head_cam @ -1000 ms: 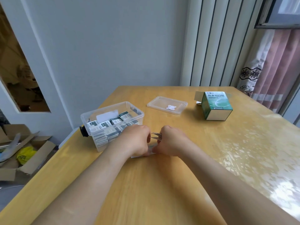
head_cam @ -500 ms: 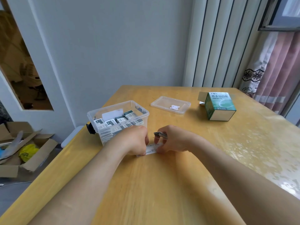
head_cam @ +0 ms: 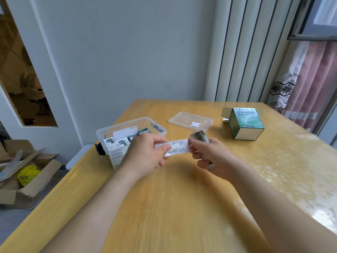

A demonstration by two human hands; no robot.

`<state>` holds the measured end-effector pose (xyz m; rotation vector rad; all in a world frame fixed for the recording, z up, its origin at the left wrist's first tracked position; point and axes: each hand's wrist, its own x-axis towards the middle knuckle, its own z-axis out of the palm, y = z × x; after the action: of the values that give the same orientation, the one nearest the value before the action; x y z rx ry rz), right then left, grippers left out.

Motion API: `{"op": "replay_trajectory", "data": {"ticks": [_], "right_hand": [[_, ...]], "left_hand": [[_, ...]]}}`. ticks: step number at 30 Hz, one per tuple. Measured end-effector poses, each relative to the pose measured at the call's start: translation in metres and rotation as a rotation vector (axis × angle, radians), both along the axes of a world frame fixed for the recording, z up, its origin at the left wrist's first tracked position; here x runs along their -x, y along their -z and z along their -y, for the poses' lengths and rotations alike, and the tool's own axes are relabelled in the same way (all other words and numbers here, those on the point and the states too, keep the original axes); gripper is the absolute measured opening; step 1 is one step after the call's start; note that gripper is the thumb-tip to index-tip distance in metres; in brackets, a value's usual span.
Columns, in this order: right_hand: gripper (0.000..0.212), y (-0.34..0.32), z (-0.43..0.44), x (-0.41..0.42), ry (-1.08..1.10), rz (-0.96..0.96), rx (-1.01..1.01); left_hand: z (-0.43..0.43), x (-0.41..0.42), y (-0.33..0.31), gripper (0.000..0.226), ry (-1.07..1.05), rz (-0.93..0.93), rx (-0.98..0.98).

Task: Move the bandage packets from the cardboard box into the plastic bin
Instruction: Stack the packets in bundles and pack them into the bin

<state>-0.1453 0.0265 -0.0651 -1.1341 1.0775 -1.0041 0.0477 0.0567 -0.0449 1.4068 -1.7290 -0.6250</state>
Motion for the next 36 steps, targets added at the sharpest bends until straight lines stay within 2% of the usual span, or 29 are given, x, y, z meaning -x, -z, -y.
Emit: {"op": "replay_trajectory", "data": {"ticks": [2,4,6,9,11,14,16,18,21,23,26,28,32,36], "right_hand": [[0.033,0.002,-0.003,-0.003,0.111,0.211,-0.142],[0.046,0.002,-0.005,-0.007,0.108,0.406,-0.244],[0.049,0.000,-0.007,-0.010,0.013,0.547,-0.266],[0.041,-0.003,-0.012,-0.014,-0.056,0.497,-0.235],[0.031,-0.002,-0.013,-0.012,0.016,0.435,-0.269],[0.026,0.000,-0.013,-0.008,0.058,0.402,-0.254],[0.024,-0.002,-0.015,-0.007,0.027,0.306,-0.199],[0.027,-0.008,-0.022,-0.006,-0.131,0.145,-0.147],[0.027,-0.013,-0.026,-0.005,-0.387,-0.050,-0.125],[0.021,-0.012,-0.026,-0.004,-0.434,-0.080,-0.133],[0.006,-0.012,-0.025,0.001,-0.353,-0.004,-0.093],[0.016,-0.013,-0.023,0.005,-0.239,0.060,-0.037],[0.023,-0.009,-0.018,-0.004,0.058,-0.152,0.132],[0.023,0.001,-0.019,-0.017,0.134,-0.201,0.116]], "left_hand": [[0.002,0.008,-0.001,0.003,-0.134,0.113,0.369],[0.003,0.022,0.002,0.004,-0.126,0.297,0.686],[0.004,0.039,0.013,0.006,-0.034,0.438,0.801],[0.001,0.057,0.027,0.014,0.088,0.529,0.842],[0.000,0.059,0.032,0.021,0.165,0.516,0.794],[-0.003,0.053,0.035,0.023,0.277,0.375,0.664],[-0.004,0.048,0.031,0.018,0.201,0.225,0.667],[0.000,0.042,0.026,0.028,0.062,0.051,0.591],[0.003,0.036,0.023,0.039,0.167,-0.189,0.295],[0.001,0.036,0.024,0.037,0.191,-0.233,0.245],[0.003,0.032,0.022,0.032,0.027,-0.301,0.290],[0.007,0.028,0.022,0.027,-0.071,-0.357,0.247],[0.008,0.039,0.029,0.027,-0.002,-0.416,-0.076],[0.009,0.053,0.039,0.026,-0.007,-0.324,-0.068]]}}
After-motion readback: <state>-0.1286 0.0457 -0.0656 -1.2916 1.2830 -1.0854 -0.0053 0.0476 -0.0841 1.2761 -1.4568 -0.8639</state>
